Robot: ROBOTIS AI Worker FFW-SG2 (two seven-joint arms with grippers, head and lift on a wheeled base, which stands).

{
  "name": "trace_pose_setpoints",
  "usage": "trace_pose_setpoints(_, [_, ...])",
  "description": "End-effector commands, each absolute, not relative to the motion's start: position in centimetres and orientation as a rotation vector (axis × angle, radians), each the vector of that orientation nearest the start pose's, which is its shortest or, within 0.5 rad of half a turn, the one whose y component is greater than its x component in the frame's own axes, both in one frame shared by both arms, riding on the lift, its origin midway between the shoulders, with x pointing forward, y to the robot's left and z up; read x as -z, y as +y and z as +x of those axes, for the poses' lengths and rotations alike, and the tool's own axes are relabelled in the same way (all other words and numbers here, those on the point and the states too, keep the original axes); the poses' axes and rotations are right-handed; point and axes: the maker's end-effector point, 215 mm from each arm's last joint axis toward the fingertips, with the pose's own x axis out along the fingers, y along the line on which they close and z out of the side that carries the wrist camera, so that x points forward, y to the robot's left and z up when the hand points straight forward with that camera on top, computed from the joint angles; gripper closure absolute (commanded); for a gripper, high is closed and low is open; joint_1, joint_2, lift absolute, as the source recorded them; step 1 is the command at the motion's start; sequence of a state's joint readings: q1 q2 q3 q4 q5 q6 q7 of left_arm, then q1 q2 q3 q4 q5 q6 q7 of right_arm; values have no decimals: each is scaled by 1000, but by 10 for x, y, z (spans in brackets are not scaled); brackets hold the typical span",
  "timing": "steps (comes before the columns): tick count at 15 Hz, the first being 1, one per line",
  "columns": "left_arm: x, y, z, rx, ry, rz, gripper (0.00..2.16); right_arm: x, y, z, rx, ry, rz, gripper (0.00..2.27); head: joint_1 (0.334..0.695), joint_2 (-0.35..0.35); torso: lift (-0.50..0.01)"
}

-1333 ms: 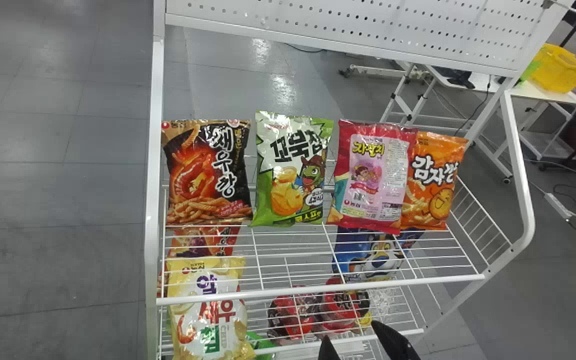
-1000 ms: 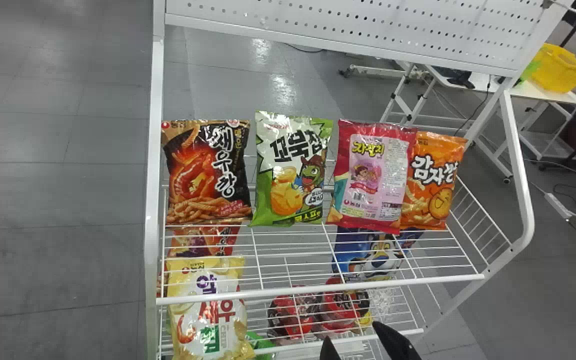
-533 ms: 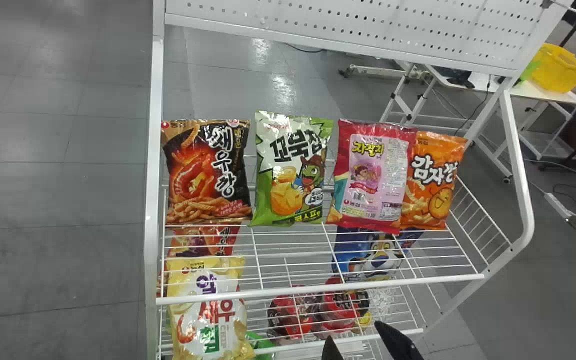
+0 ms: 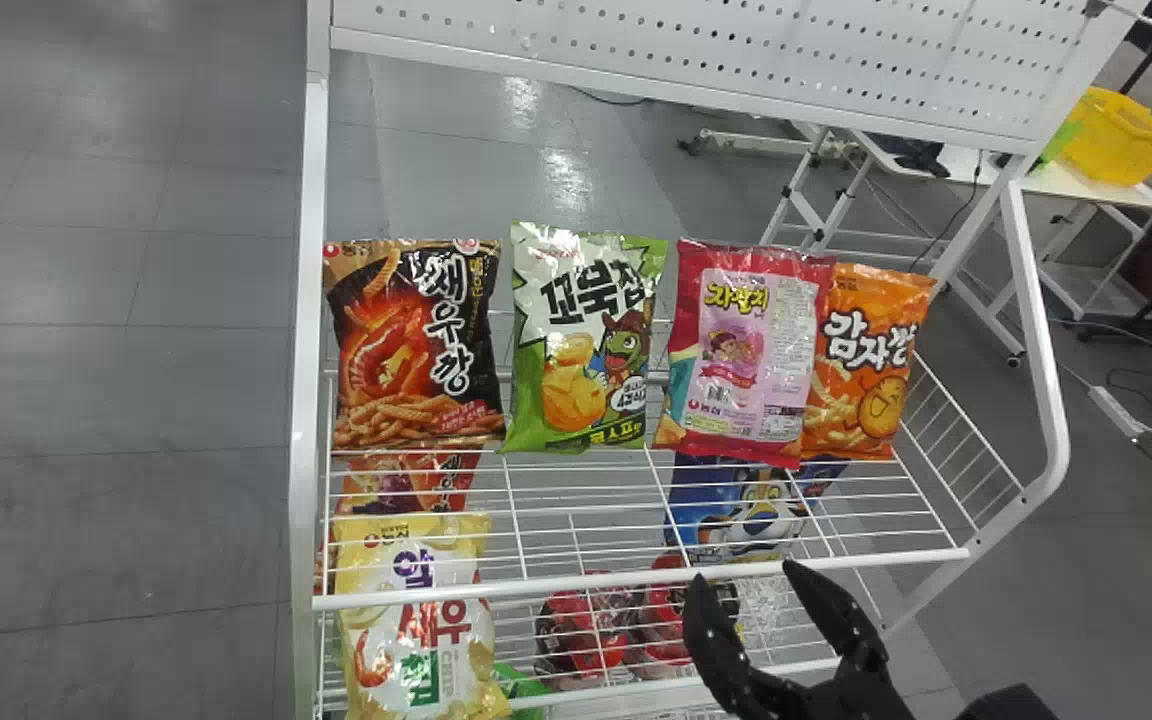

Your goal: Hold basket handle with left hand then pick Jagalchi snack with right hand and place into basket

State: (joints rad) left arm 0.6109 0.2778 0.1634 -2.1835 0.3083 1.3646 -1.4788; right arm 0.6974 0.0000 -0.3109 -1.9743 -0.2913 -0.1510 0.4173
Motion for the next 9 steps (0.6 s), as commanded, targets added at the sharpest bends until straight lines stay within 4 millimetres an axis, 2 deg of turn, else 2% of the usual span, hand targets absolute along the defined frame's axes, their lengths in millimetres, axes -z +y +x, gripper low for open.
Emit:
trace_pose_setpoints(1, [400, 109, 140, 1249, 1101, -956, 2138, 383, -340, 376, -75, 107, 134, 80, 695, -350, -9])
trace_pose_setpoints(4, [399, 109, 140, 1249, 1101, -954, 2138, 375, -364, 402, -39, 135, 155, 80, 695, -350, -9])
trace_pose_setpoints(9, [400, 110, 140, 1247, 1104, -950, 2135, 350, -406, 444, 33, 152, 200, 80, 695, -350, -9])
